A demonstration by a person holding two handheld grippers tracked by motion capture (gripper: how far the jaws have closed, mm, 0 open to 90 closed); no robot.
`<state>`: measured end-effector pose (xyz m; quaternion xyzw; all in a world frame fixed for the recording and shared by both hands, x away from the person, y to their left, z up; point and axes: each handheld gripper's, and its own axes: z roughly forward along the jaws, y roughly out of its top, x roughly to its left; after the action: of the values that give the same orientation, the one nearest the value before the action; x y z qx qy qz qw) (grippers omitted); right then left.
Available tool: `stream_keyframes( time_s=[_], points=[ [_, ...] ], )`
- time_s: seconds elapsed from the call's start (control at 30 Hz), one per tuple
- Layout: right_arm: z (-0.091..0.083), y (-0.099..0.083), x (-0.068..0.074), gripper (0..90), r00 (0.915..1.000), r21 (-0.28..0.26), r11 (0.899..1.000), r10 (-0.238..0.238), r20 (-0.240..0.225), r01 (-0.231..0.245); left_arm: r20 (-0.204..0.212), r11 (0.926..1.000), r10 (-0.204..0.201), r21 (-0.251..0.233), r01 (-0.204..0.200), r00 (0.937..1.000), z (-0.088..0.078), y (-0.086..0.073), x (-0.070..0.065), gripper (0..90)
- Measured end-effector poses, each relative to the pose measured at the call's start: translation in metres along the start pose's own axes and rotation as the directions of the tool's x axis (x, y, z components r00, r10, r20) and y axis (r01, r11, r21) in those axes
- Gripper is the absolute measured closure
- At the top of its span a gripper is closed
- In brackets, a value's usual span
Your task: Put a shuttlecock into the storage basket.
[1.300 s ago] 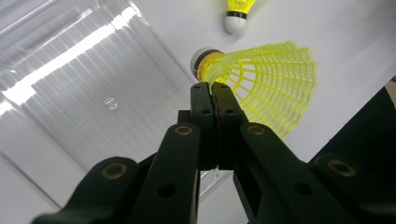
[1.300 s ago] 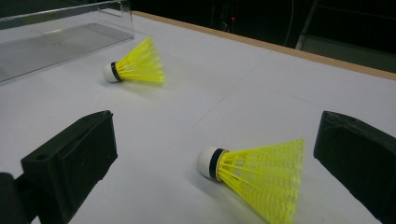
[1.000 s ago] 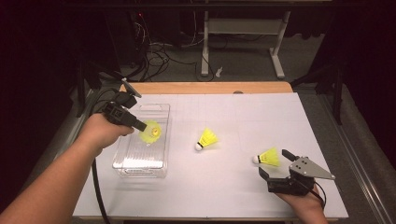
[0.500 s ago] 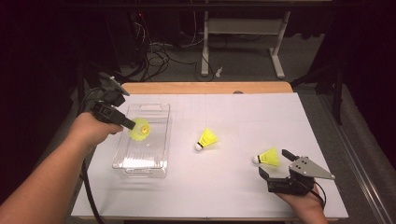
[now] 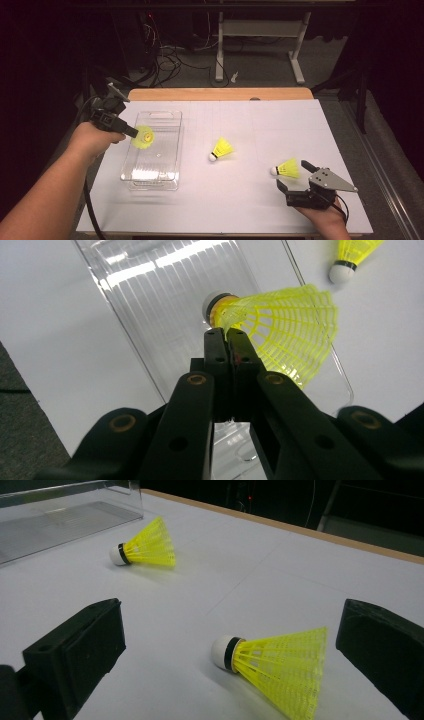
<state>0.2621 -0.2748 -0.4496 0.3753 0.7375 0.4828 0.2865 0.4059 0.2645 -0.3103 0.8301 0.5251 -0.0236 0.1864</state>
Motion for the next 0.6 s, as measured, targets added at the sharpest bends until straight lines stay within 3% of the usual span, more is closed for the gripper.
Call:
stream_keyframes(
  time_s=[0.37, 0.6],
  points=[
    [0.000, 0.000, 0.000, 0.0, 1.0000, 0.002, 1.000, -0.004, -0.003, 0.004, -0.016, 0.9995, -0.030, -0.001, 0.030, 0.9994, 0.019, 0.000, 0.012, 89.5],
    [0.001, 0.000, 0.001, 0.0, 1.0000, 0.004, 1.000, -0.007, -0.004, 0.007, -0.004, 0.9994, -0.033, -0.009, 0.033, 0.9995, 0.031, 0.003, 0.014, 89.5]
  ],
)
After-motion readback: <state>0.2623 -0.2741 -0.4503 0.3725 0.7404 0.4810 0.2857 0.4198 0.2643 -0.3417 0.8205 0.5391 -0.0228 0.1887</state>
